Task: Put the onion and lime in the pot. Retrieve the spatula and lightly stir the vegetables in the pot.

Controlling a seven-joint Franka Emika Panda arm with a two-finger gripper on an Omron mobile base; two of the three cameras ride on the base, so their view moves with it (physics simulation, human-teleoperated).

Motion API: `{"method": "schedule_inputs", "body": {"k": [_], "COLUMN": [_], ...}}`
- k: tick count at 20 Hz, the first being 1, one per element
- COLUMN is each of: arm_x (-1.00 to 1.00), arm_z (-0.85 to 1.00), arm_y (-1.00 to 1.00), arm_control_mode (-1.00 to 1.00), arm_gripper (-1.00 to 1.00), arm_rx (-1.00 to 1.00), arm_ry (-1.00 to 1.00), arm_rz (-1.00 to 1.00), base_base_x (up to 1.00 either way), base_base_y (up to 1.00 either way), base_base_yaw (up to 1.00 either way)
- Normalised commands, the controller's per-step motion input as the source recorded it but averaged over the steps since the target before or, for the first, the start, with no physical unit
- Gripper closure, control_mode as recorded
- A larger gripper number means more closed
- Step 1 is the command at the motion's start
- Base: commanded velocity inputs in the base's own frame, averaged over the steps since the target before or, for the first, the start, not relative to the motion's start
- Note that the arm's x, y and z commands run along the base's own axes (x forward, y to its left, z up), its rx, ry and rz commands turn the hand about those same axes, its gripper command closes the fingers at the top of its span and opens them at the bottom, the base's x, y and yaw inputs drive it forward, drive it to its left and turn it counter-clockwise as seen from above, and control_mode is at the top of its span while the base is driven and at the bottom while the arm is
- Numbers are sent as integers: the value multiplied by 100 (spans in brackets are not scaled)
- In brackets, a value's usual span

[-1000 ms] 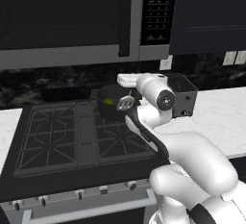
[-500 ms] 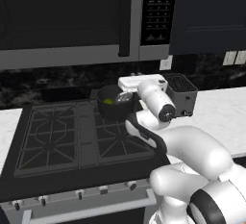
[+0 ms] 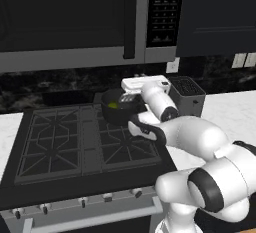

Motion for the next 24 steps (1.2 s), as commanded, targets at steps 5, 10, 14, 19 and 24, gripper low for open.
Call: {"method": "schedule_inputs", "body": {"k": [5, 10, 14, 19, 24], "arm_x": [55, 58, 59, 48, 47], "arm_z": [-31, -30, -32, -47, -43], "arm_y": [0, 0, 0, 8, 12], "arm_control_mode": [-100, -100, -100, -100, -100], "arm_gripper": [100, 100, 100, 100, 100], "arm_rx": [0, 0, 0, 0, 0], "arm_ry": [0, 0, 0, 0, 0], "arm_rz": [0, 0, 0, 0, 0], "base_base_x": [0, 0, 0, 0, 0], "base_base_y": [0, 0, 0, 0, 0], "base_base_yaw": [0, 0, 0, 0, 0]}}
